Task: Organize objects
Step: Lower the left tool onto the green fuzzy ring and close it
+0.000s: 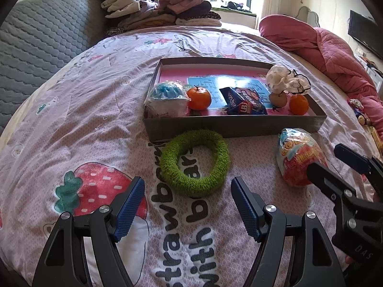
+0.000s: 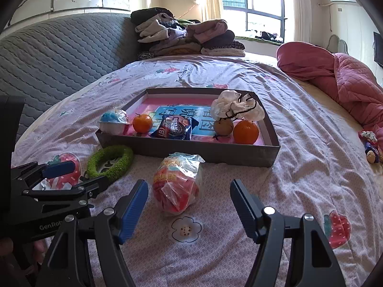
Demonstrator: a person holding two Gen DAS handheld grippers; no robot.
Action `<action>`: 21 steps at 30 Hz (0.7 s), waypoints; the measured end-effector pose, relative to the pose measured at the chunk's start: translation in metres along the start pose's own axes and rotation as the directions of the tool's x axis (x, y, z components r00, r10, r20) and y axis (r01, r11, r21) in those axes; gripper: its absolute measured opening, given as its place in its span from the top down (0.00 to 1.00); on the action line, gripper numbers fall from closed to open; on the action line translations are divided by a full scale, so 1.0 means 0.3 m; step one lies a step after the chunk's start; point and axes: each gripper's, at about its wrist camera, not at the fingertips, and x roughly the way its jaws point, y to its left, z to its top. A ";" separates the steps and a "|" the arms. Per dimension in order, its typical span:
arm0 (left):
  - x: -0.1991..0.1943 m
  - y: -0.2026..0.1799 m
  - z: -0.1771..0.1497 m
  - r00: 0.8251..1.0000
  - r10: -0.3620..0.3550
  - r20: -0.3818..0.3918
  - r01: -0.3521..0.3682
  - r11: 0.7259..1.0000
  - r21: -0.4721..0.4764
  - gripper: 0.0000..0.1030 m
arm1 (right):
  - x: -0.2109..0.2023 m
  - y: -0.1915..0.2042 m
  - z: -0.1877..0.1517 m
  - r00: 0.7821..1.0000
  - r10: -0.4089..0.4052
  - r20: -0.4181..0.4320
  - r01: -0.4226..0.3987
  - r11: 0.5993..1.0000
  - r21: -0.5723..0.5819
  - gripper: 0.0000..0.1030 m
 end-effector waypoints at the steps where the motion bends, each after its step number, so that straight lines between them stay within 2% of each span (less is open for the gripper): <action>1: 0.004 0.001 0.002 1.000 0.000 -0.001 0.000 1.000 -0.001 0.26 | 0.003 0.001 0.000 1.000 0.000 -0.003 0.000 1.000 -0.002 0.32; 21: 0.092 0.012 0.050 0.999 -0.034 -0.013 0.033 0.999 -0.021 0.26 | 0.078 0.004 0.007 0.999 0.007 -0.038 -0.007 1.000 0.003 0.32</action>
